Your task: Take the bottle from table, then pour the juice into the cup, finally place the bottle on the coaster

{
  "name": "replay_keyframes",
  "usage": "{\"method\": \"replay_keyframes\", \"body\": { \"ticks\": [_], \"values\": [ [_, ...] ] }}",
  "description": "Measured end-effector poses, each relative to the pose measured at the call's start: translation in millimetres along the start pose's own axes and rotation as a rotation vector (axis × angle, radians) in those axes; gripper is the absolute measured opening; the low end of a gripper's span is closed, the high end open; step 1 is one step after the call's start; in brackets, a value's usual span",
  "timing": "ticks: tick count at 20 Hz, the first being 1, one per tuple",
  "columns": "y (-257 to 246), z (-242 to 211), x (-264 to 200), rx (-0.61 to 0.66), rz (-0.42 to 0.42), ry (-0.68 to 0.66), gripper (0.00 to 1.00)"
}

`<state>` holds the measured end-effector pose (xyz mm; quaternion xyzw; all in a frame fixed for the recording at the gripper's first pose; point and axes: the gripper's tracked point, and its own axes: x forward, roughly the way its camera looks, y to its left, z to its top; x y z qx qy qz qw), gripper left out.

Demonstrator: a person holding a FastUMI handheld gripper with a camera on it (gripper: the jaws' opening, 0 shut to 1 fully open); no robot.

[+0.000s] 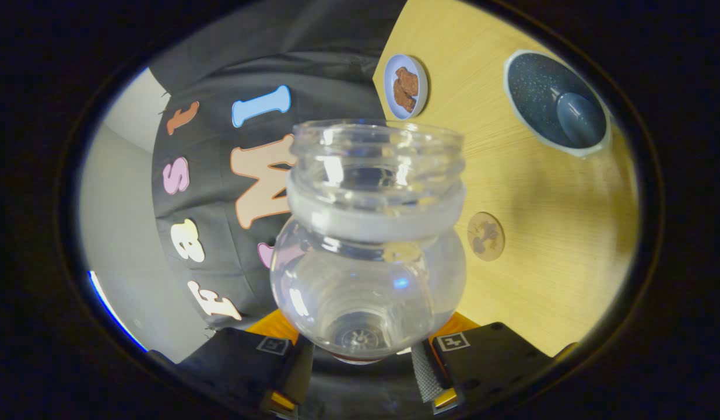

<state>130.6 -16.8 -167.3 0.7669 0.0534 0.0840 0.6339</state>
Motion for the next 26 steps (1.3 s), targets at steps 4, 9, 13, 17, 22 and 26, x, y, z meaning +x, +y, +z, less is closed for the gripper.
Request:
{"method": "replay_keyframes", "body": {
  "ticks": [4, 9, 13, 17, 22, 26],
  "values": [
    [5, 2, 0, 0.021, 0.013, 0.000, 0.76],
    [12, 5, -3, 0.040, 0.025, 0.003, 0.76],
    [19, 4, -3, 0.062, 0.043, -0.001, 0.76],
    [23, 2, -3, 0.083, 0.049, -0.002, 0.76],
    [27, 2, -2, 0.110, 0.045, -0.004, 0.76],
    [26, 6, 1, 0.144, 0.035, -0.009, 0.76]
  ]
}}
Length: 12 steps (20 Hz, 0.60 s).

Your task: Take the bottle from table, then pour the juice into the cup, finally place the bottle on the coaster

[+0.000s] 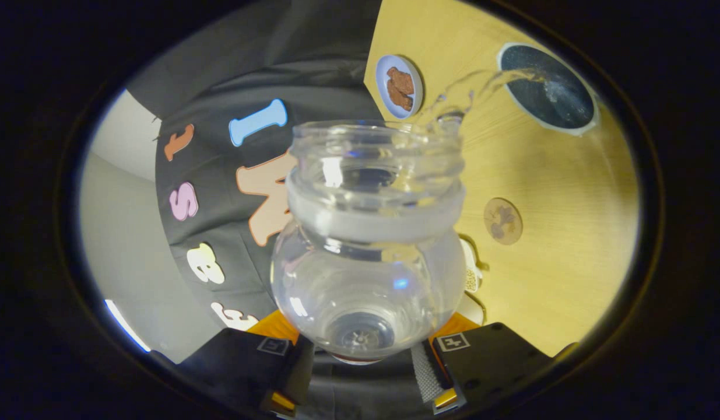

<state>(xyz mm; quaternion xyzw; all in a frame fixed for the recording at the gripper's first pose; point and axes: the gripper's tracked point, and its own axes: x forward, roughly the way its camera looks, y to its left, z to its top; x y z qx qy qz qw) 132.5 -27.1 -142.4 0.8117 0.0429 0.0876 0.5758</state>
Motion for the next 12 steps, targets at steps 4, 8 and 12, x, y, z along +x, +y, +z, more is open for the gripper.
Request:
{"method": "replay_keyframes", "body": {
  "ticks": [4, 8, 12],
  "values": [
    [-0.3, 3.6, 4.0, 0.034, -0.019, -0.003, 0.76],
    [3.1, 3.7, 10.9, 0.081, -0.032, -0.005, 0.76],
    [6.8, 7.1, 10.8, 0.112, -0.041, -0.015, 0.76]
  ]
}}
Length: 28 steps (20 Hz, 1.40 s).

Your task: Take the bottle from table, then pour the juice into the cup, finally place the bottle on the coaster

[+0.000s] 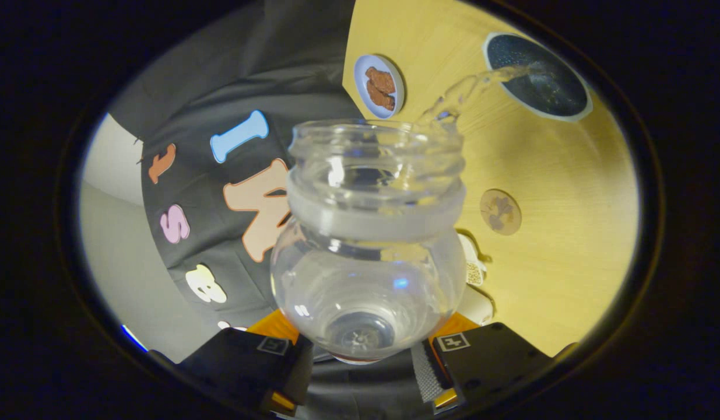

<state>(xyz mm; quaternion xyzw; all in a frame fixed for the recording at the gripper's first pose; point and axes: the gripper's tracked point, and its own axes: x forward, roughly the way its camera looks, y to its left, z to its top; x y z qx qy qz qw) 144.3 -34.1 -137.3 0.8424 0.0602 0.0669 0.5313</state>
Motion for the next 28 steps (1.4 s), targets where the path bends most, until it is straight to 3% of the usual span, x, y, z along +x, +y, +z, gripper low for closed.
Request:
{"method": "replay_keyframes", "body": {
  "ticks": [28],
  "values": [
    [33, 20, 3, 0.241, 0.000, -0.038, 0.76]
  ]
}}
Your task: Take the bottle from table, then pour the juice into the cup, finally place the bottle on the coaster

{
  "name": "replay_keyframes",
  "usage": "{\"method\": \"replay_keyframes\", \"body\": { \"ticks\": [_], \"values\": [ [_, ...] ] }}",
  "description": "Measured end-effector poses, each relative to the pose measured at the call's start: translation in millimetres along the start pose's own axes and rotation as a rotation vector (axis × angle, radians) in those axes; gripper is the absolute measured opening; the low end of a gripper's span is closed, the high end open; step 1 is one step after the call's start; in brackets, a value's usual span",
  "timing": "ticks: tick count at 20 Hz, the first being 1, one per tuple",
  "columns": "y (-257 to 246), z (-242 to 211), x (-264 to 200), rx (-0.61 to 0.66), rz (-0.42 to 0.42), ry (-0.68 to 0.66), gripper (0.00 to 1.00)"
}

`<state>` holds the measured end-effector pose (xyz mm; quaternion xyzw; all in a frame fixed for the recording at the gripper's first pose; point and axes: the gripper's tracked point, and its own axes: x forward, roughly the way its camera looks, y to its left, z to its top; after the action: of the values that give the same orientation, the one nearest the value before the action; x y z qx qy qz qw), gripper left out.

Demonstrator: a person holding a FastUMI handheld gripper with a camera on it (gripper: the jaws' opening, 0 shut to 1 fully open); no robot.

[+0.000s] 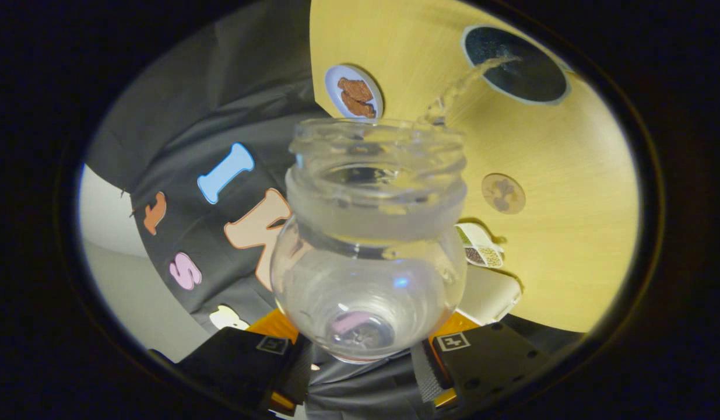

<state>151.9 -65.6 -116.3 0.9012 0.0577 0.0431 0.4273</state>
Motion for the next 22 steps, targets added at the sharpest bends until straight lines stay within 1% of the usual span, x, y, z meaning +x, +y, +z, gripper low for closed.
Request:
{"method": "replay_keyframes", "body": {
  "ticks": [22],
  "values": [
    [25, 17, -1, 0.189, 0.047, -0.009, 0.76]
  ]
}}
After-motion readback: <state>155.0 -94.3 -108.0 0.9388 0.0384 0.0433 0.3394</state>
